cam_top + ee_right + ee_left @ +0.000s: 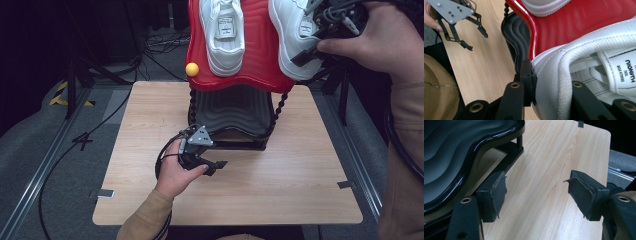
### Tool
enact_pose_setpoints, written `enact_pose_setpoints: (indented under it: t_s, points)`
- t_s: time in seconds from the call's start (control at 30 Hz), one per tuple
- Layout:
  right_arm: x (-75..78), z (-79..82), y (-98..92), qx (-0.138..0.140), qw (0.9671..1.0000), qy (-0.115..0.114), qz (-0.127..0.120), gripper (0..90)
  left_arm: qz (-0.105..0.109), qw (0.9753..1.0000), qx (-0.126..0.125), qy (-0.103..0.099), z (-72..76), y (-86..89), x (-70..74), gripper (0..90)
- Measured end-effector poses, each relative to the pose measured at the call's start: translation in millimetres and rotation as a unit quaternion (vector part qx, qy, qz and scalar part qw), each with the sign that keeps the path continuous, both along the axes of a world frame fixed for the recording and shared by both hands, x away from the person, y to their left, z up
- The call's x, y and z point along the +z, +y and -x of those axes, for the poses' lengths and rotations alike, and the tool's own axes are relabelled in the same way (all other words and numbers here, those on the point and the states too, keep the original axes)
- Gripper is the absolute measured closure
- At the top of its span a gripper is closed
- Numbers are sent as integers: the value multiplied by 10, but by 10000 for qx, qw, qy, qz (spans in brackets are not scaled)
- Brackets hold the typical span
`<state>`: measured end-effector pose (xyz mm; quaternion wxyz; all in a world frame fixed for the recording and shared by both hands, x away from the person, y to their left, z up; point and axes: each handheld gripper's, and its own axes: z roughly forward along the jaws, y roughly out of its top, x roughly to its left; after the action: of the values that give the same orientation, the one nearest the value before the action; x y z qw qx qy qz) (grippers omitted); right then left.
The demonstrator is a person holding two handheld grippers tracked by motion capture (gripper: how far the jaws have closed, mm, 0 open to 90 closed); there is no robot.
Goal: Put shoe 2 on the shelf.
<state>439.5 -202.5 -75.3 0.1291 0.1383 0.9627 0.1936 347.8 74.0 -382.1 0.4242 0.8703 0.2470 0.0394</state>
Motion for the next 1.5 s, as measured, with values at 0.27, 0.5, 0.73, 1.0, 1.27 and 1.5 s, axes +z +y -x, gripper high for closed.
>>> enact_pose_setpoints:
  t_s: [0.27,0.5,0.73,1.0,1.27,1.5]
  points:
    - [0,-147,193,54,10000,-56,12,757,-5,10000,38,10,44,25,5,312]
    - [-71,-253,382,126,9996,-184,154,757,-9,10000,-31,-5,49,3,12,311]
    - [-195,-336,544,149,9991,-289,269,756,8,10000,-51,-26,49,-3,21,311]
    - [-371,-346,696,129,9988,-381,264,743,-39,9999,-101,4,50,-44,8,311]
    - [-538,-354,786,33,9986,-435,299,720,-54,9999,-113,31,45,-49,-11,311]
    - [-546,-330,790,-40,9983,-516,272,705,-95,9998,-141,43,41,-75,-26,311]
